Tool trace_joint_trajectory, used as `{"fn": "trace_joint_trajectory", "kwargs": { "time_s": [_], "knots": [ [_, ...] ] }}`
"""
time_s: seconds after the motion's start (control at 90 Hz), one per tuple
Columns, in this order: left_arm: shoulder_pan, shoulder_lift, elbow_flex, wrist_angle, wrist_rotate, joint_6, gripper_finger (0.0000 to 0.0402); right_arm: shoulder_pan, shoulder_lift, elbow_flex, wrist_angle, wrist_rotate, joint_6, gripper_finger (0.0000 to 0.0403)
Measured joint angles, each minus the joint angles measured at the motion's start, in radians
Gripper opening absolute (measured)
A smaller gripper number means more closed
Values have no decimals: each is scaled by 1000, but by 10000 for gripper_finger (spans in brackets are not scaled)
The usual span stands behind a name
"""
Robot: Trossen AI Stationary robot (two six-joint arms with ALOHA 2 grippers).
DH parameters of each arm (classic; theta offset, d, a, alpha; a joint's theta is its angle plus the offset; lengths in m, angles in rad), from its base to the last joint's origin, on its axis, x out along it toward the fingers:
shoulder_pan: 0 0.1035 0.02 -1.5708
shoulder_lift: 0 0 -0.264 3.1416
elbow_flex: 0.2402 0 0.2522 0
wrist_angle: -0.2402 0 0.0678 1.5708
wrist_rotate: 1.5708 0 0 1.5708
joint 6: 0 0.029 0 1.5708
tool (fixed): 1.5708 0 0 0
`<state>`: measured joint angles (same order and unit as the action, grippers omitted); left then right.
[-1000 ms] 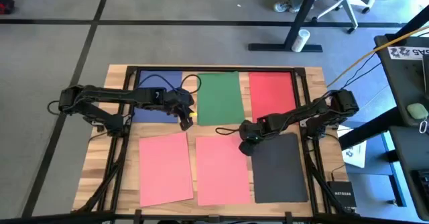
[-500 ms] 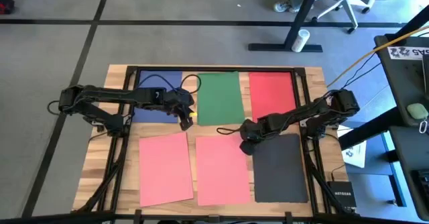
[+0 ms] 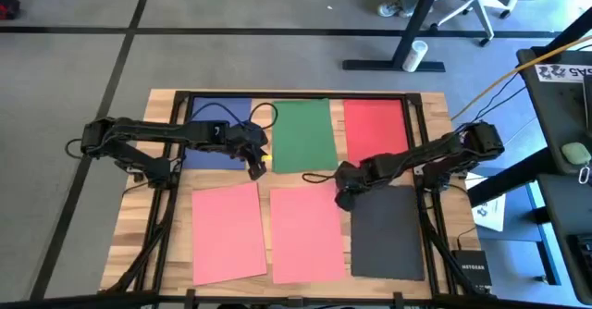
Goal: Organize paper
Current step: Stack the black paper on top of the other black paper
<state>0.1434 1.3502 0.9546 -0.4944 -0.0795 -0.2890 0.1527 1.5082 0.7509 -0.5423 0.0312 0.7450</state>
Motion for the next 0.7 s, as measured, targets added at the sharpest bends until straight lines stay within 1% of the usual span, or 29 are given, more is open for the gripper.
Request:
{"fn": "trace_joint_trajectory", "kwargs": {
  "time_s": [0.1, 0.211, 0.378, 0.5, 0.7],
  "knots": [
    [0, 0, 0, -5, 0, 0, 0, 37, -2, 0, 11, -17, -32, 0],
    [0, 0, 0, -14, 0, 0, 0, 102, -3, 1, 35, -38, -66, 0],
    [0, 0, 0, -20, 0, -1, 0, 213, 0, 3, 167, -97, -71, 0],
    [0, 0, 0, -20, 0, -3, 0, 282, 36, 4, 216, -103, -45, 0],
    [-1, 0, 0, -20, 0, -6, 0, 348, 112, 4, 243, -116, 7, 0]
  ]
}}
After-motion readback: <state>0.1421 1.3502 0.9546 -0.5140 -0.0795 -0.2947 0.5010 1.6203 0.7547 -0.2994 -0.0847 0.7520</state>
